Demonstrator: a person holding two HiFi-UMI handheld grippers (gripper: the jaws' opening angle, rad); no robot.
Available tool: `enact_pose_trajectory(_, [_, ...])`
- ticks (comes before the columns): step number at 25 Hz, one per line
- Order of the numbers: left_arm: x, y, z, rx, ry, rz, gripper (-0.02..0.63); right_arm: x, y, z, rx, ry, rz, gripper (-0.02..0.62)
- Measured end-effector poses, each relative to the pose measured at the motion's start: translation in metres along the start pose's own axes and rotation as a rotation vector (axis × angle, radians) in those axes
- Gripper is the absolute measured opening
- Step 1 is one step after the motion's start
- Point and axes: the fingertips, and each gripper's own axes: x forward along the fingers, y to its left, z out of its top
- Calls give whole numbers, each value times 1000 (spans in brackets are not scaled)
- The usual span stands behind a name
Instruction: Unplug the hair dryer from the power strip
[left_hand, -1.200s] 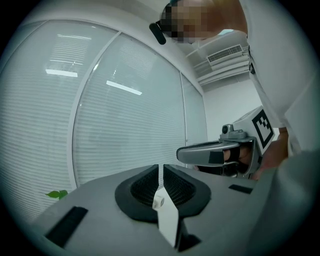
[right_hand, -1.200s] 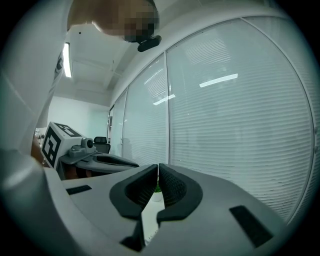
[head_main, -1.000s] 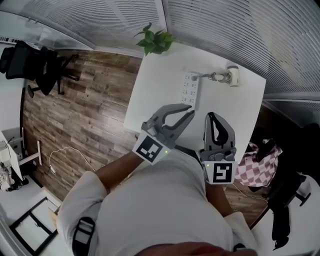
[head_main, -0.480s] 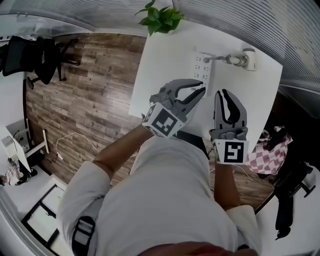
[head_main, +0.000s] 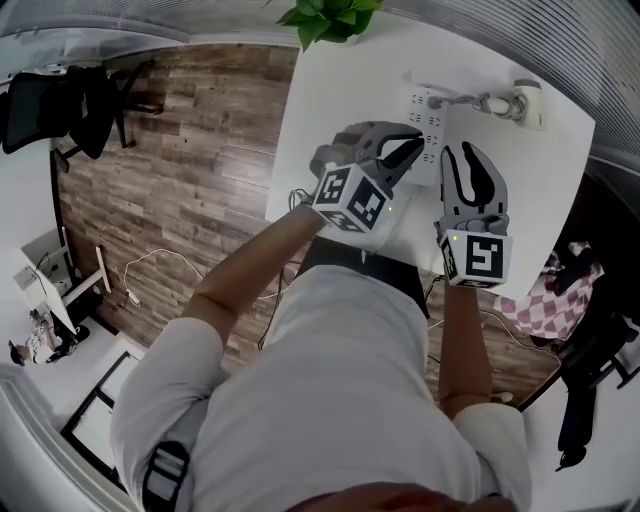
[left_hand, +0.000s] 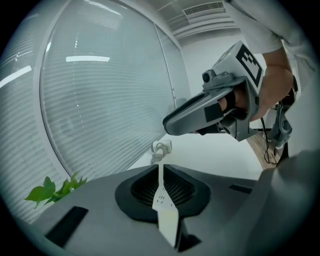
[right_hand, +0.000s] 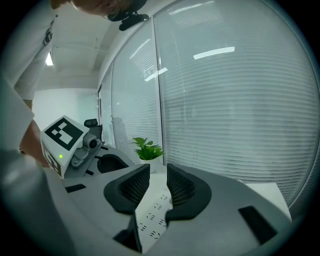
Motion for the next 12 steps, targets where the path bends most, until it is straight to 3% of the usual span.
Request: enact_pose_trajectory(12, [67,8,-74,127,156,-108,46,84,-31,-96,104,149,-36,148])
